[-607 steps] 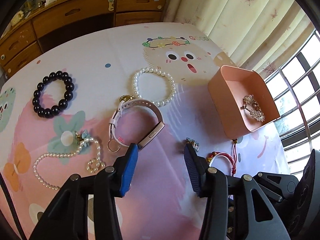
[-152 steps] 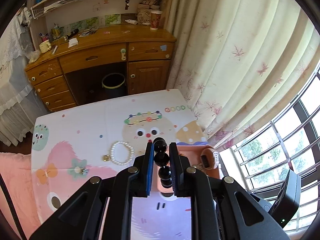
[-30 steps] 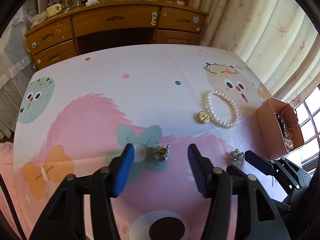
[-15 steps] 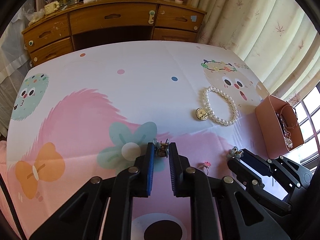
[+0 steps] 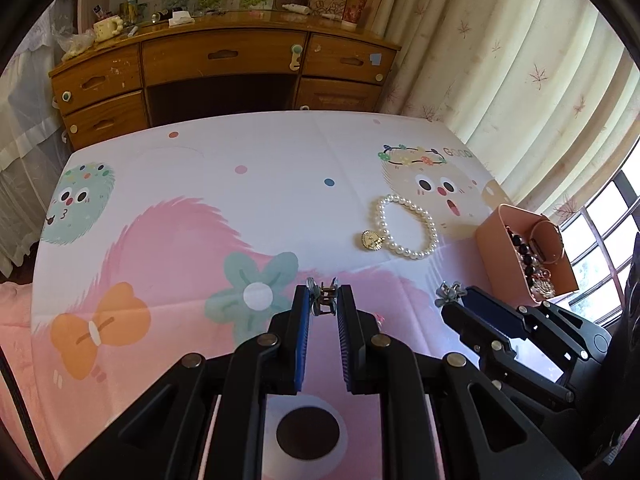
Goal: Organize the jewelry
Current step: 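Carry both silver clips over the pink box and open both grippers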
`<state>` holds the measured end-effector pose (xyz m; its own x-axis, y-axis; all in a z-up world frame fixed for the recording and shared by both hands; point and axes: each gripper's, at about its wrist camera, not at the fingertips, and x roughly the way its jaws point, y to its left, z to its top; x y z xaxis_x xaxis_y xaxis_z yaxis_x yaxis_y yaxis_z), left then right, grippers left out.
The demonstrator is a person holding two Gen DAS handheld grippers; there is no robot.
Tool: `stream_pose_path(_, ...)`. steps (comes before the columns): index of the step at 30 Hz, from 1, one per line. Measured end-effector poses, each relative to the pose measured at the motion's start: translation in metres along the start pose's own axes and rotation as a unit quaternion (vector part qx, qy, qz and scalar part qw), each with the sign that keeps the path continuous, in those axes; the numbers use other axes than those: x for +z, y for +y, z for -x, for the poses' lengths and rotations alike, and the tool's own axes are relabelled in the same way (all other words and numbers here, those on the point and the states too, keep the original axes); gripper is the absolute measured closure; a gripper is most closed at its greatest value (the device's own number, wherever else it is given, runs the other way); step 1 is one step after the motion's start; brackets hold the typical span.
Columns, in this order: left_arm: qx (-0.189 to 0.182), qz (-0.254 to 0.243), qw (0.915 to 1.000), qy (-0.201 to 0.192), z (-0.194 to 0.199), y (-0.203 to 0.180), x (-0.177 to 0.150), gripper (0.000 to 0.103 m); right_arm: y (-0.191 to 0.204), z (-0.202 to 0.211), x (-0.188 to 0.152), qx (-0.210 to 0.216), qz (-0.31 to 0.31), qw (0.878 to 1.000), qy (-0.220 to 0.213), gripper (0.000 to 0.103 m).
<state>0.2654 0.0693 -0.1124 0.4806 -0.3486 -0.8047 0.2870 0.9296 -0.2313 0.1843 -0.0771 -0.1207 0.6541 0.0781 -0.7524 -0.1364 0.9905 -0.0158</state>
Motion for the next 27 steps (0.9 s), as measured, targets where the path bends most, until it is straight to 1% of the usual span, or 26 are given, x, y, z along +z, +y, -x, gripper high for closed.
stream_pose_path(2,-0.005,0.006,1.0,0.006,0.007,-0.002,-0.001,0.091,-0.003,0.009,0.003,0.007,-0.018,1.0,0.002,0.085)
stream_pose_path(6,-0.025,0.009,0.9996,0.002,0.024,-0.008,-0.003,0.091,-0.012,0.032,0.005,0.008,-0.047,0.999,0.004,0.085)
stream_pose_path(12,-0.055,-0.019,0.9982,-0.015,0.048,-0.031,-0.004,0.091,-0.035,0.069,-0.005,0.01,-0.09,0.996,0.004,0.085)
stream_pose_path(18,-0.085,-0.062,0.9943,-0.02,0.061,-0.072,0.002,0.091,-0.064,0.095,-0.018,-0.015,-0.122,0.992,-0.005,0.085)
stream_pose_path(22,-0.101,-0.09,0.9905,-0.024,0.064,-0.107,0.006,0.091,-0.087,0.109,-0.025,-0.038,-0.14,0.989,-0.013,0.085)
stream_pose_path(27,-0.111,-0.102,0.9883,-0.02,0.057,-0.148,0.01,0.091,-0.115,0.119,-0.03,-0.055,-0.142,0.988,-0.018,0.085)
